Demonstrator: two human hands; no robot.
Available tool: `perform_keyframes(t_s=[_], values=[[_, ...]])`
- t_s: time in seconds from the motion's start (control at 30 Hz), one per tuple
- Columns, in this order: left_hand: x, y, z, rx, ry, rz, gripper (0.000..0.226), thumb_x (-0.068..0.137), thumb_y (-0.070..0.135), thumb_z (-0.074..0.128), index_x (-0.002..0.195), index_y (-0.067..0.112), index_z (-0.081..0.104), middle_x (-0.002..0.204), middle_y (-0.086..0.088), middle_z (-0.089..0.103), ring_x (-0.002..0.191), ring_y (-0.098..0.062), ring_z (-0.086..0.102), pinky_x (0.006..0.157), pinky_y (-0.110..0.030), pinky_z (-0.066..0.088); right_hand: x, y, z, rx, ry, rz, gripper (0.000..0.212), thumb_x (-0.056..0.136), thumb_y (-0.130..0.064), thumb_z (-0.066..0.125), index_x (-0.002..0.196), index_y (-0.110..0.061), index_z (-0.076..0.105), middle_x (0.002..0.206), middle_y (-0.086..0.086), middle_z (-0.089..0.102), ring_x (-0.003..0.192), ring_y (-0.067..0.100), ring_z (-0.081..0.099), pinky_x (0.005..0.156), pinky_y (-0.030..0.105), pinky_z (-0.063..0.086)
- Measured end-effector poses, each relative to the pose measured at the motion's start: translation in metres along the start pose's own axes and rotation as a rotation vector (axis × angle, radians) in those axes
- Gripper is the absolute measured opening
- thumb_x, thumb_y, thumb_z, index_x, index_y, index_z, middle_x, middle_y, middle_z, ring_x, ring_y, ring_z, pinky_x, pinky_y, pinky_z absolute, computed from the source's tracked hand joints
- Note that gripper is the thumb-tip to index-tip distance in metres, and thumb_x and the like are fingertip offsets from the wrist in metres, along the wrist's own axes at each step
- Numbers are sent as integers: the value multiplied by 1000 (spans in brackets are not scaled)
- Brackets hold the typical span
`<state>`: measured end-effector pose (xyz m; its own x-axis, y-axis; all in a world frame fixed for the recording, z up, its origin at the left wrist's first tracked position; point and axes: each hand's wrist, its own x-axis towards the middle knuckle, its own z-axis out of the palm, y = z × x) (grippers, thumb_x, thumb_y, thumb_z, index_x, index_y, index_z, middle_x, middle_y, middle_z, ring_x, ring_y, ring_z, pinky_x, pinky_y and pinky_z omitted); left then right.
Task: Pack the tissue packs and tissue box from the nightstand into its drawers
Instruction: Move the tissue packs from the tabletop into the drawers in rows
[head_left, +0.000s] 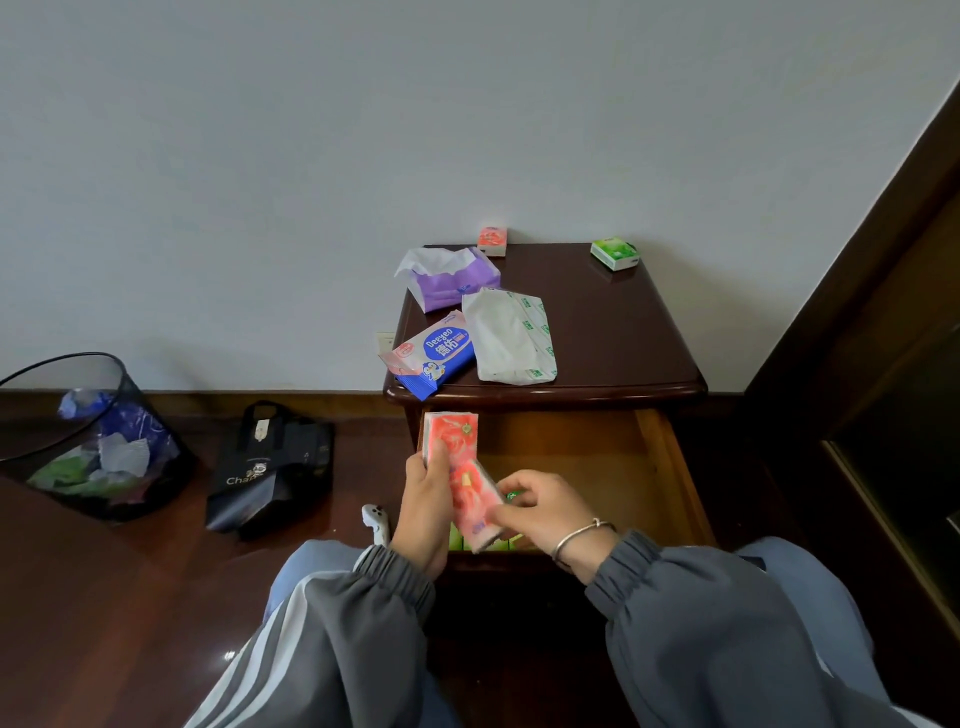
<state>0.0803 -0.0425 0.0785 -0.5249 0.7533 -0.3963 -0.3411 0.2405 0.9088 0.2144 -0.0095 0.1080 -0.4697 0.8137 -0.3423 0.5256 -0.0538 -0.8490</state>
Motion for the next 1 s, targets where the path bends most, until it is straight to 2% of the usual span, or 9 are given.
perform_keyframes(t_s=[0.07, 0.2, 0.3, 0.4, 0.53, 0.67, 0.77, 0.87, 1.0], values=[[-5, 4, -1, -40, -36, 1, 37, 98, 46, 43, 106, 10, 48, 97, -9, 63, 88, -19, 65, 80, -39, 53, 2, 6, -11, 143, -5, 22, 21, 79, -13, 68, 100, -12, 63, 91, 8, 70, 71, 15, 68, 66, 28, 57], [-15, 5, 5, -73, -79, -45, 41, 99, 41, 45, 105, 2, 58, 98, -12, 68, 92, -19, 65, 83, -35, 51, 3, 13, -27, 548, 35, 73, 16, 83, -12, 68, 97, -12, 61, 97, 9, 71, 82, 19, 72, 70, 27, 58], [-26, 4, 15, -45, -150, -70, 38, 99, 39, 45, 103, 5, 62, 98, -10, 72, 95, -18, 67, 84, -34, 54, 5, 14, -27, 509, 110, 46, 16, 83, -18, 68, 97, -14, 62, 98, 5, 71, 87, 18, 71, 76, 30, 58], [-32, 2, 22, 20, -218, -77, 47, 98, 45, 43, 114, 6, 63, 111, -13, 69, 107, -22, 64, 90, -35, 53, 6, 15, -24, 381, 165, 64, 14, 83, -27, 68, 92, -19, 62, 95, -2, 69, 84, 10, 66, 69, 24, 52], [-35, -1, 19, 153, -257, -86, 49, 99, 52, 33, 115, 18, 66, 114, -5, 69, 111, -20, 60, 101, -42, 45, 10, 18, -25, 490, 81, 185, 20, 81, -22, 70, 95, -18, 57, 100, 2, 69, 92, 16, 65, 79, 33, 55], [-33, -1, 13, 374, -316, -7, 52, 97, 58, 23, 96, 38, 71, 97, 21, 68, 94, 8, 58, 80, -19, 44, 14, 26, -37, 673, -17, 238, 24, 81, -11, 68, 101, -15, 56, 88, 6, 72, 80, 21, 69, 72, 36, 57], [-24, 2, 9, 569, -164, 145, 55, 98, 53, 28, 97, 22, 73, 102, 13, 64, 99, -1, 57, 84, -18, 31, 15, 36, -57, 708, -51, 256, 22, 82, -8, 66, 102, -14, 56, 79, 5, 74, 69, 20, 71, 63, 34, 58], [-3, -5, -14, 845, 165, 367, 41, 99, 37, 38, 111, 11, 67, 121, -9, 57, 116, -25, 50, 101, -36, 34, 17, 50, -87, 588, 54, 296, 26, 82, -12, 67, 106, -16, 56, 87, 6, 71, 72, 21, 70, 61, 31, 53], [8, -20, -33, 1043, 140, 164, 52, 100, 42, 31, 140, 10, 39, 144, -10, 42, 128, -32, 44, 105, -45, 37, 24, 75, -99, 245, 69, 442, 40, 80, -17, 68, 116, -20, 51, 97, 6, 66, 75, 20, 65, 62, 29, 52]])
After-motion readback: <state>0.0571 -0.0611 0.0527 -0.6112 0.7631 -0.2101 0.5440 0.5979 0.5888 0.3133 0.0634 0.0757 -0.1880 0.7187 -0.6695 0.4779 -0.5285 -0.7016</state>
